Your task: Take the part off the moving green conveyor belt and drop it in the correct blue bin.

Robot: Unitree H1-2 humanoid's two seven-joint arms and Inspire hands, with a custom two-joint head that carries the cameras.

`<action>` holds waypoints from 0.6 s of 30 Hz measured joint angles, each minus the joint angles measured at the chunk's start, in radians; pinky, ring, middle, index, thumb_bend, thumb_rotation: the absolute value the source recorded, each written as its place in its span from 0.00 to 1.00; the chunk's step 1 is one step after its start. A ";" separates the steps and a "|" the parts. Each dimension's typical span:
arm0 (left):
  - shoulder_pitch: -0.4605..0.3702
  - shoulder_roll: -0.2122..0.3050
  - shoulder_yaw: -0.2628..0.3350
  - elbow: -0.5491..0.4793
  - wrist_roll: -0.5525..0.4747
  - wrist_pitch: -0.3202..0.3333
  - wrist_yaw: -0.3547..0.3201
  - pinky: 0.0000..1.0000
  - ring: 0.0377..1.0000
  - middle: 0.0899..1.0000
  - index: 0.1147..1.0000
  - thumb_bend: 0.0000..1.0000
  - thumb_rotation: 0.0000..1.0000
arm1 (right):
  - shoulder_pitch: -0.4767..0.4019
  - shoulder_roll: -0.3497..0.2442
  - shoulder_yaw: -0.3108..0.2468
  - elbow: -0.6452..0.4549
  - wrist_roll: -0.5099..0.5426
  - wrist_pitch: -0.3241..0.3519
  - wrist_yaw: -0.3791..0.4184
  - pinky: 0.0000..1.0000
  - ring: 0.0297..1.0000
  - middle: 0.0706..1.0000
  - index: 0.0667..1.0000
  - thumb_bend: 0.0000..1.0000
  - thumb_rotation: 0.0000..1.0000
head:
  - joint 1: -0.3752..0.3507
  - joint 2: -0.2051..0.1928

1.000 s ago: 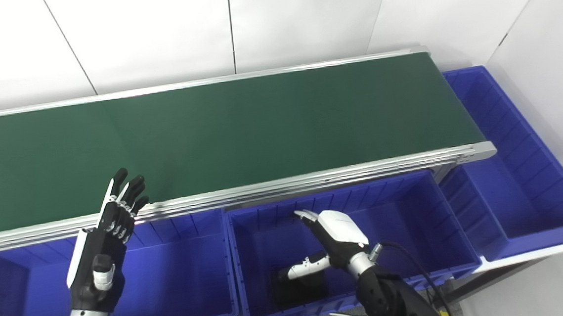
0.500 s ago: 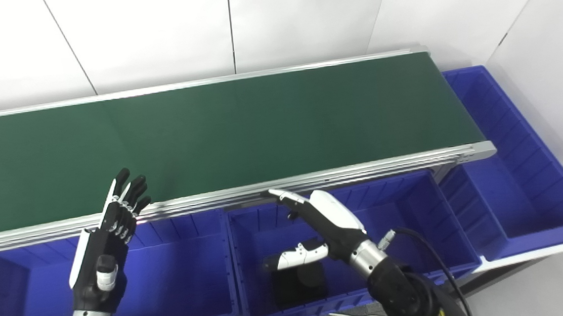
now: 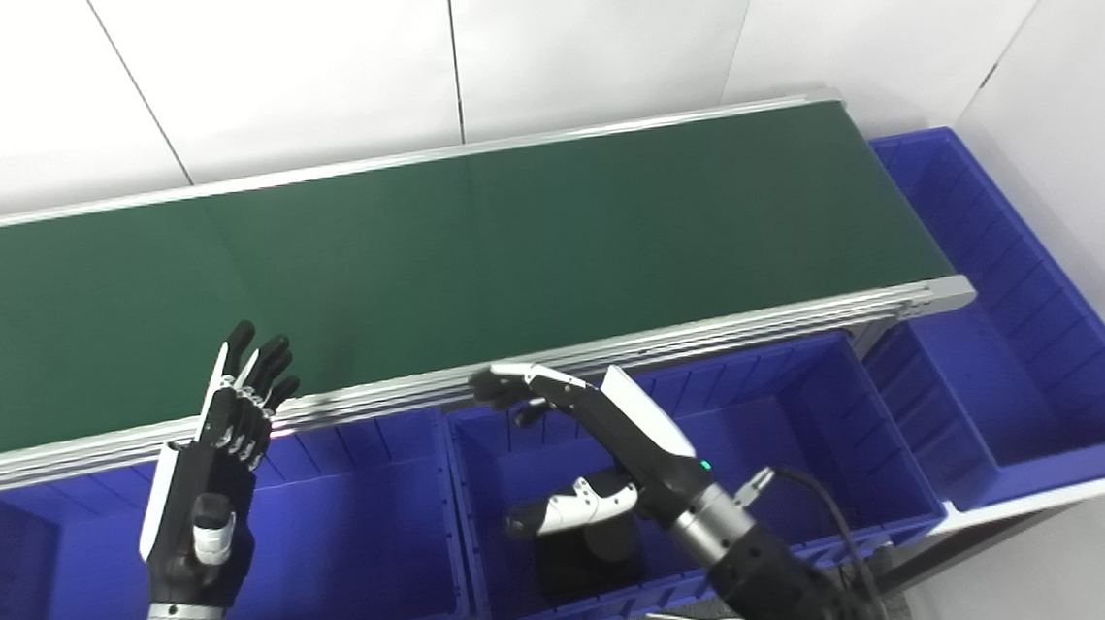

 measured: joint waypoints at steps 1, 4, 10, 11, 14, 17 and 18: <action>0.001 0.000 0.000 0.002 0.000 -0.001 0.000 0.93 0.95 0.93 1.00 0.90 0.95 | -0.001 0.009 0.000 0.018 0.007 -0.021 -0.005 0.88 0.95 0.95 0.91 1.00 0.80 | 0.000 -0.003; 0.006 0.001 -0.003 0.005 0.003 -0.004 0.000 0.93 0.96 0.94 1.00 0.93 0.96 | -0.014 0.030 -0.008 0.095 0.015 -0.077 -0.025 0.90 0.97 0.98 0.95 1.00 0.87 | 0.025 -0.008; 0.014 0.009 -0.005 0.029 0.066 -0.067 0.003 0.90 0.94 0.92 1.00 0.95 0.97 | -0.027 0.077 -0.022 0.202 0.010 -0.184 -0.072 0.88 0.96 0.99 0.98 1.00 0.92 | 0.061 -0.020; 0.016 0.010 -0.005 0.032 0.072 -0.071 0.005 0.89 0.94 0.92 1.00 0.96 0.97 | -0.027 0.082 -0.022 0.213 0.011 -0.190 -0.075 0.89 0.97 1.00 0.99 1.00 0.92 | 0.065 -0.022; 0.018 0.013 -0.009 0.040 0.088 -0.074 0.013 0.89 0.94 0.92 1.00 0.97 0.97 | -0.025 0.086 -0.021 0.250 0.019 -0.199 -0.095 0.90 0.97 1.00 0.99 1.00 0.92 | 0.091 -0.035; 0.021 0.022 -0.016 0.056 0.107 -0.075 0.025 0.88 0.94 0.92 1.00 0.96 0.97 | -0.021 0.085 -0.017 0.260 0.035 -0.200 -0.108 0.88 0.96 0.99 0.99 1.00 0.92 | 0.101 -0.041; 0.023 0.026 -0.020 0.060 0.111 -0.075 0.030 0.87 0.94 0.92 1.00 0.95 0.97 | -0.021 0.085 -0.013 0.267 0.042 -0.203 -0.113 0.89 0.96 0.99 0.99 1.00 0.92 | 0.101 -0.041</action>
